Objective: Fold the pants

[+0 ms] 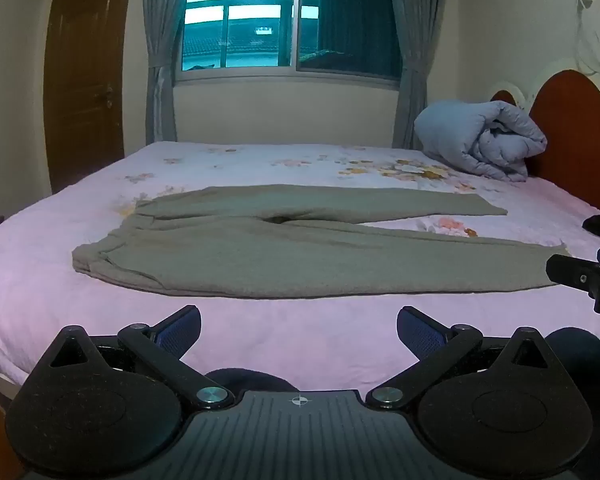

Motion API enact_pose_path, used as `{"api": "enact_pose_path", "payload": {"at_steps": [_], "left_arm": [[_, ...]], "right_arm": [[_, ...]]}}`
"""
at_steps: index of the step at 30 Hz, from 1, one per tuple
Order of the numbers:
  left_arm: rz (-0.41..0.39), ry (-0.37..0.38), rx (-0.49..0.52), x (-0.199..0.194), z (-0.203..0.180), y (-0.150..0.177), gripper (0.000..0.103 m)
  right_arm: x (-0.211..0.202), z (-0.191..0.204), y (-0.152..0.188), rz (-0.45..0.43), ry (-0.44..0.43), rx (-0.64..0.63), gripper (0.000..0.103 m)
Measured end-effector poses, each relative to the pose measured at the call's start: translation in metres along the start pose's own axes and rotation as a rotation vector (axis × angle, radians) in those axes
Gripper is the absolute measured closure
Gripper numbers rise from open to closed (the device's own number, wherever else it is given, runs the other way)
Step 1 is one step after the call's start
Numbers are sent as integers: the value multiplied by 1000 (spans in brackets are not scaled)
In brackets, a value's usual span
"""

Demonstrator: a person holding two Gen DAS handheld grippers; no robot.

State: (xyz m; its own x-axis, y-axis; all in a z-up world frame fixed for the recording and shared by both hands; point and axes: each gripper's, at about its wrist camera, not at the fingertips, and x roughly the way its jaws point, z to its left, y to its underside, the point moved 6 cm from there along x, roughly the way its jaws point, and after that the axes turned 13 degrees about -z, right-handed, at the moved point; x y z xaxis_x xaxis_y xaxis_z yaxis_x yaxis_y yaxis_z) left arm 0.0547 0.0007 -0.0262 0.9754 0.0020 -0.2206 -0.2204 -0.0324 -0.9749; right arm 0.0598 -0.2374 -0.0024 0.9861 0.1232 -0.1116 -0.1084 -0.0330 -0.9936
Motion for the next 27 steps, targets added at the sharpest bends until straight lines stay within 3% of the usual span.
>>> {"api": "enact_pose_path", "payload": {"at_steps": [27], "left_arm": [[-10,-5,19,-8,2,-3,0]], "right_arm": [[-1,-1,0,0,0,0,6]]}}
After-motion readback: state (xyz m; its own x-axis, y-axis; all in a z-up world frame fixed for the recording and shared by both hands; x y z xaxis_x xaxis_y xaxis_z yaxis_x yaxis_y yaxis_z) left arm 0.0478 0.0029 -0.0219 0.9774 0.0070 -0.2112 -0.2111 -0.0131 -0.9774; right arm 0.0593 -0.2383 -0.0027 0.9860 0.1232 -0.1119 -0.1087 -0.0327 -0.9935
